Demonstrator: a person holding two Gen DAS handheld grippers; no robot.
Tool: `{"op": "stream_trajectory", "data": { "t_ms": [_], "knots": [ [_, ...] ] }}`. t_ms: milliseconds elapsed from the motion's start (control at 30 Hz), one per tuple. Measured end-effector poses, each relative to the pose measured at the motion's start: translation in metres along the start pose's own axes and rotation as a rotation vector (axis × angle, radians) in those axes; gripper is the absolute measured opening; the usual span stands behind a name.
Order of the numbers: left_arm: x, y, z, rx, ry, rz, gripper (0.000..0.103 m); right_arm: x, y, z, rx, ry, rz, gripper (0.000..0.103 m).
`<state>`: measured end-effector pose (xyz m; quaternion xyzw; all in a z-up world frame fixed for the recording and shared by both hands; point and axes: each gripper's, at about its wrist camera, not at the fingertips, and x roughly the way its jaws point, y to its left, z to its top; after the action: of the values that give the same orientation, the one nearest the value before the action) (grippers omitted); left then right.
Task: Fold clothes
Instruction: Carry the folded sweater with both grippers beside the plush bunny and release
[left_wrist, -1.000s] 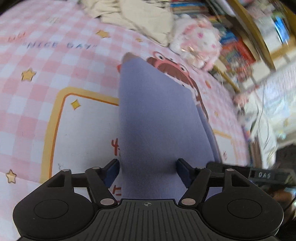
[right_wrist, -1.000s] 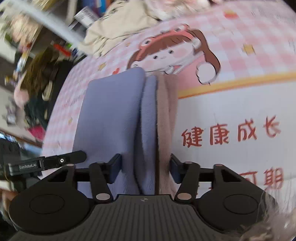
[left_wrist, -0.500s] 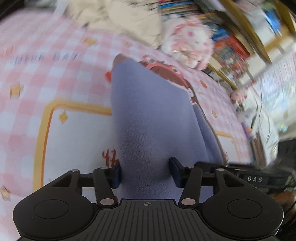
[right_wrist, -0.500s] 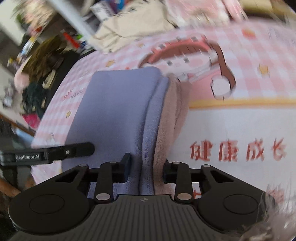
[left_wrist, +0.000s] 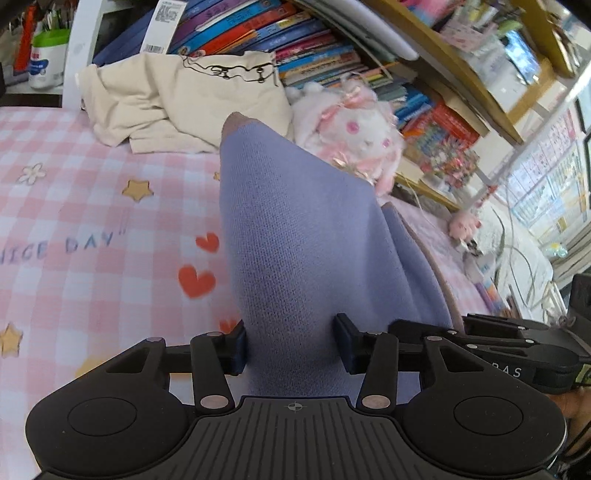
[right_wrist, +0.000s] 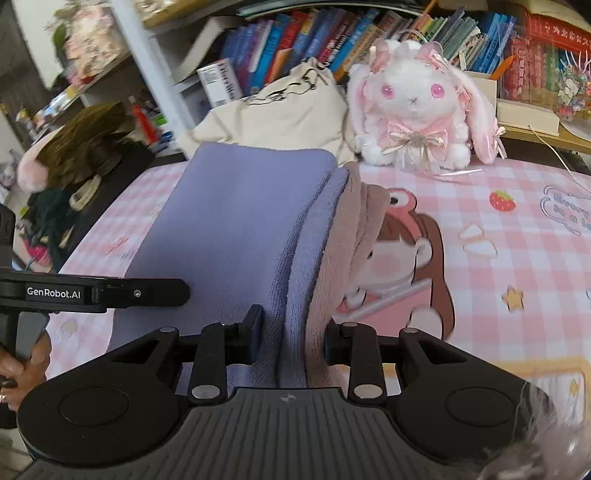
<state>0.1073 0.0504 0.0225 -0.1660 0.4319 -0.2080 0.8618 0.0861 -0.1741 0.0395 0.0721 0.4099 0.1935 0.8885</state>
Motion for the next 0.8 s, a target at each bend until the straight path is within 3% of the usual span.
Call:
{"op": "stream_trajectory", "data": {
  "t_ms": [233, 800],
  "knots": [
    [0.041, 0.025, 0.044, -0.030, 0.028, 0.013, 0.046, 0.049, -0.014, 0.046, 0.058, 0.039, -0.027, 0.028],
    [0.090, 0.065, 0.082, -0.117, 0.044, 0.027, 0.049, 0.112, -0.030, 0.087, 0.157, 0.074, -0.068, 0.031]
  ]
}}
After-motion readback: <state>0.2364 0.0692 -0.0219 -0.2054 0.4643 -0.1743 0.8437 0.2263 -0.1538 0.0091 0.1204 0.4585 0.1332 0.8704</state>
